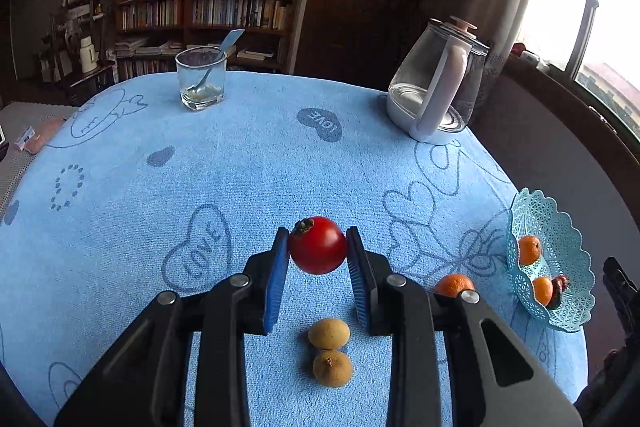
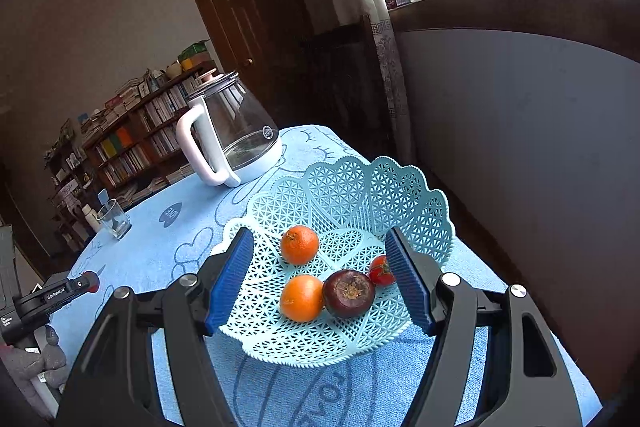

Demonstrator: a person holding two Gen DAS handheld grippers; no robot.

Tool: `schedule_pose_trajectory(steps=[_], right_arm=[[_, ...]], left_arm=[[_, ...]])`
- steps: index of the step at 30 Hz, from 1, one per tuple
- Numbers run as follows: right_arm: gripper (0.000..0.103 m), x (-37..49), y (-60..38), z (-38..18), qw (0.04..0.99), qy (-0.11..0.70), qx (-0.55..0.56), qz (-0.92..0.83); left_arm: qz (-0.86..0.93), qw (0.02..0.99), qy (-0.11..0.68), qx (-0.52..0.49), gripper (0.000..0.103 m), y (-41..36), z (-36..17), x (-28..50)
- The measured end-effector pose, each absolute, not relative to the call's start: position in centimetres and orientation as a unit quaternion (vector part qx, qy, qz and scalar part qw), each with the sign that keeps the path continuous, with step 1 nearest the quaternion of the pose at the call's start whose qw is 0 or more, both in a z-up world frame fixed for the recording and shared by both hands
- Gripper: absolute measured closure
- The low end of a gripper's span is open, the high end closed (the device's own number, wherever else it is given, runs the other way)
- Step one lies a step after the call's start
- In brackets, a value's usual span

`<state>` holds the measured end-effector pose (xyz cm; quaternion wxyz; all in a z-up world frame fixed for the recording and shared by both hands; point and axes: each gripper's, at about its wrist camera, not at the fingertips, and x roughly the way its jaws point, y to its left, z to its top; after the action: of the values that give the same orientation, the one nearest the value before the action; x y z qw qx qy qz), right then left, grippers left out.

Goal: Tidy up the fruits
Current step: 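Lift the tomato with the left tool while the right tool grasps a pale-yellow round fruit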

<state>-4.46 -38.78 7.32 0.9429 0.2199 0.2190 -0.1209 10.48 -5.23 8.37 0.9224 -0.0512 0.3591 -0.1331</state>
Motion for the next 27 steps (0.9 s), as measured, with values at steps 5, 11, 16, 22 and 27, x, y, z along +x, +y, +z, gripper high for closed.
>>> schedule_pose_trajectory(steps=[5, 11, 16, 22, 27], right_arm=[[0.033, -4.0, -34.9, 8.2, 0.949, 0.234, 0.204, -0.046], [0.033, -2.5, -29.0, 7.6, 0.946, 0.274, 0.167, 0.038], [0.033, -0.6, -23.9, 6.3, 0.933, 0.319, 0.134, 0.097], [0.033, 2.5, -17.8, 3.9, 0.904, 0.389, 0.077, 0.160], [0.033, 4.0, -14.8, 3.0, 0.895, 0.410, 0.052, 0.168]], left_arm=[[-0.135, 0.931, 0.334, -0.060, 0.074, -3.9, 9.9, 8.9], [-0.122, 0.934, 0.329, -0.070, 0.074, -2.1, 10.3, 7.9], [-0.118, 0.933, 0.330, -0.078, 0.074, -1.1, 10.5, 7.7], [-0.113, 0.939, 0.314, -0.082, 0.074, 0.0, 11.5, 7.4], [-0.098, 0.944, 0.302, -0.091, 0.074, 1.4, 12.2, 7.4]])
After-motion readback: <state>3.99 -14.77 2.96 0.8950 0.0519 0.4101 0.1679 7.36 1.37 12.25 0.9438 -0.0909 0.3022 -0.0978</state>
